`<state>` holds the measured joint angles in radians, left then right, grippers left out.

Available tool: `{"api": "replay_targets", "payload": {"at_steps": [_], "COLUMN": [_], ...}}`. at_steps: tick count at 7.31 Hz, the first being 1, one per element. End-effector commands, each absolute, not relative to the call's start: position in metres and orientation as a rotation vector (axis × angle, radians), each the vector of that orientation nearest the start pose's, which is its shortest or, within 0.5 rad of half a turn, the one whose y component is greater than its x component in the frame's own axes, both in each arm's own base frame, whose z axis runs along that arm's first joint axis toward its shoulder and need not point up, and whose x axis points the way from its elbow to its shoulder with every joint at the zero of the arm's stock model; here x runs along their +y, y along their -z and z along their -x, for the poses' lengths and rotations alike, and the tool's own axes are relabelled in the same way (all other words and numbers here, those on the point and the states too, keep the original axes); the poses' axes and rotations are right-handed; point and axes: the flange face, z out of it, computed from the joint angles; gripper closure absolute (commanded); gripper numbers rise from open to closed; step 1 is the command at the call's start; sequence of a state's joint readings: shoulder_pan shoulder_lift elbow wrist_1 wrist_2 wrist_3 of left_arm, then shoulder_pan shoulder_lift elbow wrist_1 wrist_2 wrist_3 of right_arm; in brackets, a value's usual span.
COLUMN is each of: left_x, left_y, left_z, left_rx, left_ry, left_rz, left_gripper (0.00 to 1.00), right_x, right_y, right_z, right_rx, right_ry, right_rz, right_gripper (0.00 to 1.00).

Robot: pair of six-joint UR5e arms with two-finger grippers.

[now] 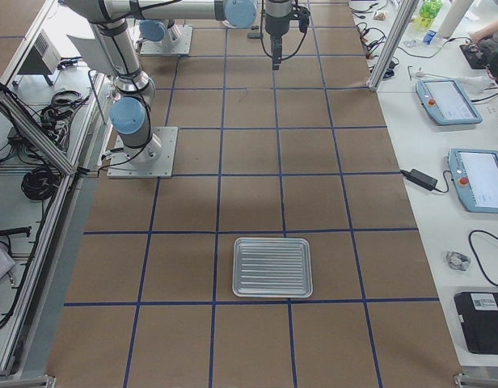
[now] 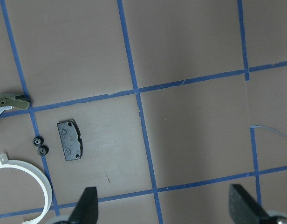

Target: Place bearing gear from tray to pile

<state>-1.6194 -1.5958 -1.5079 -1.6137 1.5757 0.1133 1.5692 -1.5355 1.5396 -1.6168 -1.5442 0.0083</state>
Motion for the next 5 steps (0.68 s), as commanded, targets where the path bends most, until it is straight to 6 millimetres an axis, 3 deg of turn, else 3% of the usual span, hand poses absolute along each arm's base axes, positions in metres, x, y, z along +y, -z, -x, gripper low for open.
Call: {"api": "replay_targets", "payload": {"at_steps": [1,5], "left_x": [-0.4941,-0.4941], "left_y": [-0.5024,-0.5024], "left_z": [0.1562,0.1560], "left_rx": [3.124,3.122], "left_ry": [-0.008,-0.008], "left_rz": [-0.252,-0.257], "left_gripper": [0.00,0.00], "right_x": [-0.5111,-0.5118], "right_y": [-0.4901,-0.4895], "right_z": [-0.1351,-0.1351], "right_rx": [3.115,3.115], "right_ry": [0.065,0.065], "right_rz": [0.015,0.042], "right_gripper": [0.00,0.00]}}
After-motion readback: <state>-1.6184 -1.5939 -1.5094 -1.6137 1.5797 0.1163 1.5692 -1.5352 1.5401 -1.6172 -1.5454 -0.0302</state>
